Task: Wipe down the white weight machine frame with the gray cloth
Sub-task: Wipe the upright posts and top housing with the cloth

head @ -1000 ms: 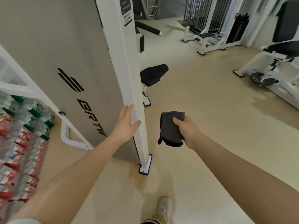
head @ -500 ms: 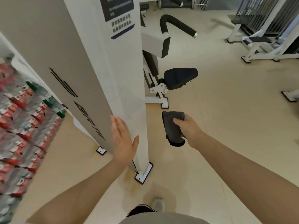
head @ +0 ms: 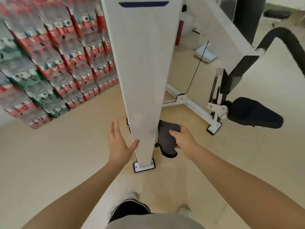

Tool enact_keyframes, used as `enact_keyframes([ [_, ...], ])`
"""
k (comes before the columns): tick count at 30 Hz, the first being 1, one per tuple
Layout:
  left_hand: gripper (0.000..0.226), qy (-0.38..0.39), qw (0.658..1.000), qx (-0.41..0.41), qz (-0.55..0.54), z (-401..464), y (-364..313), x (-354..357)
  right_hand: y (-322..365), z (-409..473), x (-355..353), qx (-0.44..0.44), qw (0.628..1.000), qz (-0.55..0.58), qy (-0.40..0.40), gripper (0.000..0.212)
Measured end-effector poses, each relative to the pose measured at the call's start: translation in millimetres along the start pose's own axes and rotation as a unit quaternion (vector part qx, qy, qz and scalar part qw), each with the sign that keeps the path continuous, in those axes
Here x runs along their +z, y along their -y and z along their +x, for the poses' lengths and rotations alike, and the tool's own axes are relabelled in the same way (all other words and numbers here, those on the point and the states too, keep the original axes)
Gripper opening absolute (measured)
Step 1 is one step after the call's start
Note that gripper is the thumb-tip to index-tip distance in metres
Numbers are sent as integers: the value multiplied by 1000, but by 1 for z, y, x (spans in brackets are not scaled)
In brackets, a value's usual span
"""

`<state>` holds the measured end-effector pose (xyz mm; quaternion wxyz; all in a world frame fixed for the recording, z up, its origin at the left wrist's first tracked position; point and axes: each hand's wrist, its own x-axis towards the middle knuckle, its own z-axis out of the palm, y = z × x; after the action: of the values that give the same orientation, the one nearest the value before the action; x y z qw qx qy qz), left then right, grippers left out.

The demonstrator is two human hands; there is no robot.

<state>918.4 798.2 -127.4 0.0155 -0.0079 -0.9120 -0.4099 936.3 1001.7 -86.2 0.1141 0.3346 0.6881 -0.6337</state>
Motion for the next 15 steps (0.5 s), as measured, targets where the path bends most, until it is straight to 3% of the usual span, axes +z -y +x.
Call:
enact_keyframes([
  [5, 93, 13, 984, -175, 17, -57, -2, 43, -43, 16, -42, 37, 997, -42, 61, 32],
  [10, 88, 40, 974, -215, 55, -78, 11, 87, -101, 59, -60, 68, 995, -62, 40, 17],
  [15, 84, 62, 964, -256, 44, -62, 75, 162, -183, 136, -54, 79, 994, -66, 23, 9],
])
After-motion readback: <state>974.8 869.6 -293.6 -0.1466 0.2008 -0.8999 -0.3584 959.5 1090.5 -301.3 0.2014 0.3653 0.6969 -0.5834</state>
